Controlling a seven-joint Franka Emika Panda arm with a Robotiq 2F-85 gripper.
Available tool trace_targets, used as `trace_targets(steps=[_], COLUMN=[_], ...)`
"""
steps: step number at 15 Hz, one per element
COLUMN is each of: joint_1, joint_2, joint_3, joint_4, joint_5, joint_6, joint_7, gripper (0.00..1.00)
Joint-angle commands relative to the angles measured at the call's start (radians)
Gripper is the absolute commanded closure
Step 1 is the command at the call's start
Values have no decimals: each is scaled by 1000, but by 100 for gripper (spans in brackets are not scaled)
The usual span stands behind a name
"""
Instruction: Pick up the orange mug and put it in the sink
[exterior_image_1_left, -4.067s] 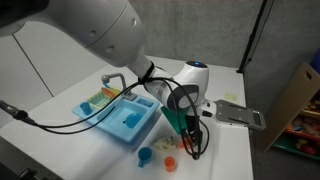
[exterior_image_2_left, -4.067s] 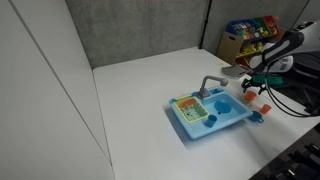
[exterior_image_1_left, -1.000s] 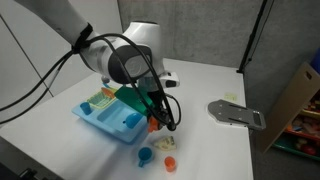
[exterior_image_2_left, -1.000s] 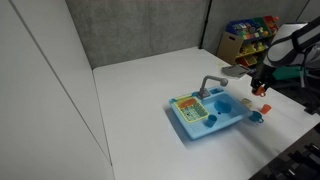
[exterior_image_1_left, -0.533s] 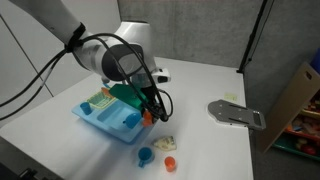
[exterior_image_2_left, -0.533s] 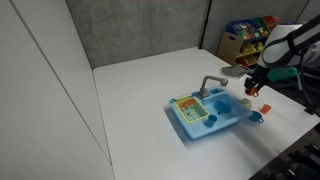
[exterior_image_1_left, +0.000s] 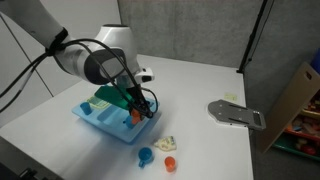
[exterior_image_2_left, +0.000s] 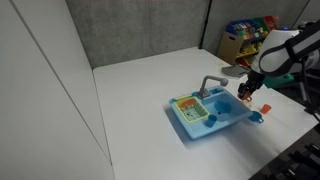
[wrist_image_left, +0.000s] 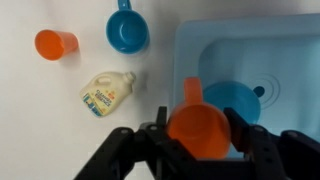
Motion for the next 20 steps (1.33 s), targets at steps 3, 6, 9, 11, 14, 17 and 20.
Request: trace_targets(steps=[3,6,9,11,14,17,20], joint_1=[5,0,-11,-13,-11,-16,-36], joint_2=[-51,-40,-26,-12,10,30,54], joint_3=[30,51,76,84,89,94,108], joint_4=[-87,-92,-89,-80,-71,-65,-51], joint_5=[-15,-6,9,12,8,9,15], joint_6=[64,82,108,121,145,161,160], joint_7=[-64,-94,-119,-124,-116,-118,-132], gripper=[66,66,66,66,66,66,66])
